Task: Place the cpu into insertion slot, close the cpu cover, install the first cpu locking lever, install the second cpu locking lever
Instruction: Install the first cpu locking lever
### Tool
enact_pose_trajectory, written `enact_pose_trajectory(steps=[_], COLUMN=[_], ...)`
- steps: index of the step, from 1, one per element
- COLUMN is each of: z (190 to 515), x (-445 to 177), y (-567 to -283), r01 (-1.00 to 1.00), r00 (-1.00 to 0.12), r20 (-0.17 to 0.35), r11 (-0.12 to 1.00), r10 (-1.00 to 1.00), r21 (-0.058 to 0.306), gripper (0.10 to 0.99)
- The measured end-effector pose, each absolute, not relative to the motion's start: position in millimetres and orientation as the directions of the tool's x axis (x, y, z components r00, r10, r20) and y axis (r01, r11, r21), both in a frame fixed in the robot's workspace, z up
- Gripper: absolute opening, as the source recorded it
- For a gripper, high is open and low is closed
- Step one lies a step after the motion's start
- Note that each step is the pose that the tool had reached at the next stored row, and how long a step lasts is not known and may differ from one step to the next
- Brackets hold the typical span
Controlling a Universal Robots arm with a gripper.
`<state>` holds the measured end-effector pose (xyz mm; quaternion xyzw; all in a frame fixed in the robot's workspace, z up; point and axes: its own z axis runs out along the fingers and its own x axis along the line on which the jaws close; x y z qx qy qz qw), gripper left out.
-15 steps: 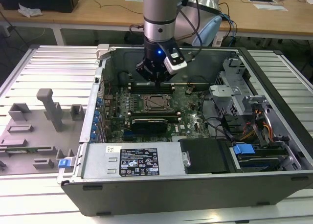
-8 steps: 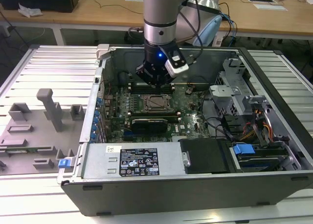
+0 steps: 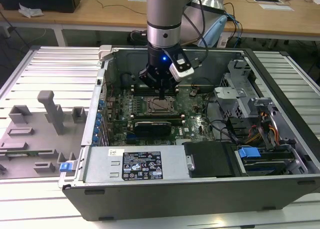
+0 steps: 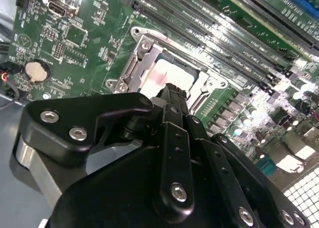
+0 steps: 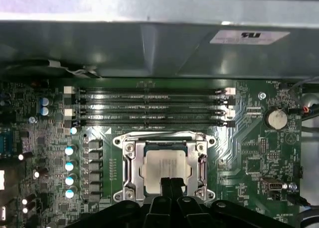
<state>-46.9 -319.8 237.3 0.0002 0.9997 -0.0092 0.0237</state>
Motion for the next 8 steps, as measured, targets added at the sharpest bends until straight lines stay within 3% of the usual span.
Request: enact_pose_trajectory(steps=[8], z=[247.1], x=[-46.9], y=[-319.9], r01=[0.001], r00=[-0.999], r20=[-0.048], r11=[1.000], r10=[0.000], r21=[-0.019], gripper=[0.106])
